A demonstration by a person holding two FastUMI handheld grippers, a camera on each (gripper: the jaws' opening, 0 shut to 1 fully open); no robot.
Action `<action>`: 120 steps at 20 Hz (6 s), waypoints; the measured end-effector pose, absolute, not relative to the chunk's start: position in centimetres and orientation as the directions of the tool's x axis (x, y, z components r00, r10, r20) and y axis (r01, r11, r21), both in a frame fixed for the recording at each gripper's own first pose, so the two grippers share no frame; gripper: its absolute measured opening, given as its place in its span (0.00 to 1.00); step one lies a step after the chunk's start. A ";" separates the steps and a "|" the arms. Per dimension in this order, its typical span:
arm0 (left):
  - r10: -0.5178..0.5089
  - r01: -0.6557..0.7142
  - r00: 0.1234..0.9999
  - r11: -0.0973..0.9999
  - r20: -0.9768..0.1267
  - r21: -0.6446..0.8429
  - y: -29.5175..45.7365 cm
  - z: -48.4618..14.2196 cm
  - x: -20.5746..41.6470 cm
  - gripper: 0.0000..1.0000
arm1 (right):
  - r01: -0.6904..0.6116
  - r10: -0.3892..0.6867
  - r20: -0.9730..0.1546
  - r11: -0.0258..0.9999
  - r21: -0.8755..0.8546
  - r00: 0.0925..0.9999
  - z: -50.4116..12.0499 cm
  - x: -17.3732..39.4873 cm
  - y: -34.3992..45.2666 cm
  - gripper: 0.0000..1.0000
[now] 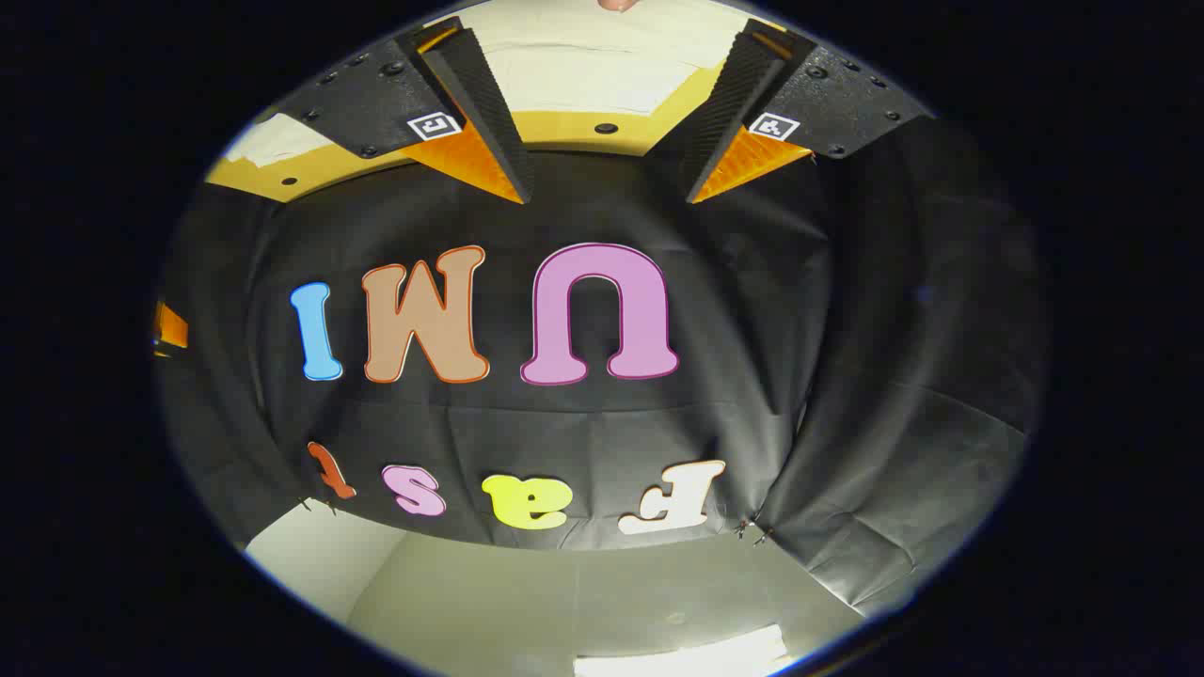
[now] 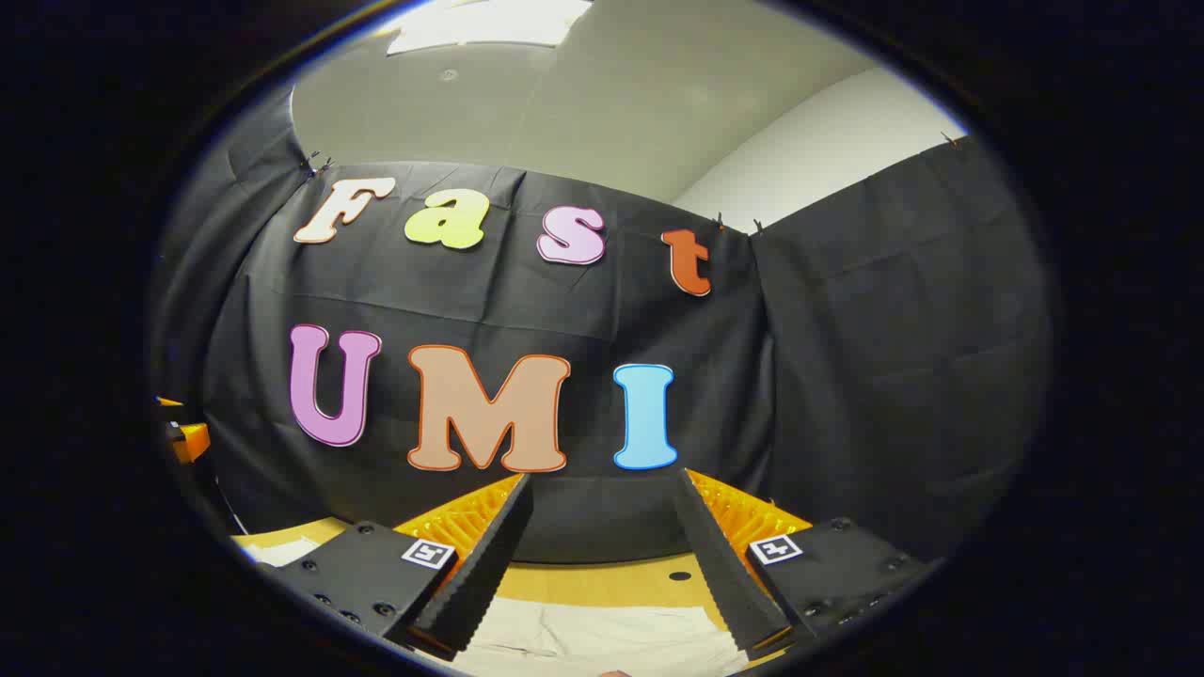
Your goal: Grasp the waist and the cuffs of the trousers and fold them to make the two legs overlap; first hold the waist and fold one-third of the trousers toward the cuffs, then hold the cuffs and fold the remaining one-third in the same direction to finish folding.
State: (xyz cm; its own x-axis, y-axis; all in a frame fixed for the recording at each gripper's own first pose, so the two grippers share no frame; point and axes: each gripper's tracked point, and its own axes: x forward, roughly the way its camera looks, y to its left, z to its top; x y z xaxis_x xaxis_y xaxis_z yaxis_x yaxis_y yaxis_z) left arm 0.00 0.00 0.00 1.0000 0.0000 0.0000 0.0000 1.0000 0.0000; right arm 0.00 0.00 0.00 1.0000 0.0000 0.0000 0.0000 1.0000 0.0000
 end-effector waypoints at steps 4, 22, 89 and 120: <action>0.028 -0.028 1.000 0.999 0.005 0.018 0.3 0.2 -0.4 0.94 | -0.006 0.006 0.001 1.000 -0.004 1.000 -0.4 0.6 -0.9 0.98; 0.012 -0.007 0.999 0.994 -0.050 0.105 1.7 -2.3 -1.8 0.92 | -0.023 0.027 -0.066 0.997 0.070 0.997 -3.6 1.9 -1.7 0.98; -0.199 0.908 0.418 0.107 -0.886 0.405 8.7 -37.6 -11.6 0.81 | 0.029 -0.040 -0.138 0.996 -0.080 0.990 -8.6 -1.8 1.4 0.97; -0.115 0.941 0.322 0.152 -0.940 0.304 8.2 -38.8 -13.7 0.00 | -0.463 0.053 -0.547 0.605 -0.648 0.835 -28.8 -6.0 -11.0 0.98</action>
State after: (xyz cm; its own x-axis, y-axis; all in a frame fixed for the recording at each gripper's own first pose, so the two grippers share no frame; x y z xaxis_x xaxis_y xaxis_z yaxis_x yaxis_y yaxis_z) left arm -13.68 8.24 -38.78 0.3218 -0.1152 -0.9398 0.9407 0.1517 0.3036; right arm -5.98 -11.03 -28.75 0.8353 0.0528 -0.5472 -0.4627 0.6052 -0.6478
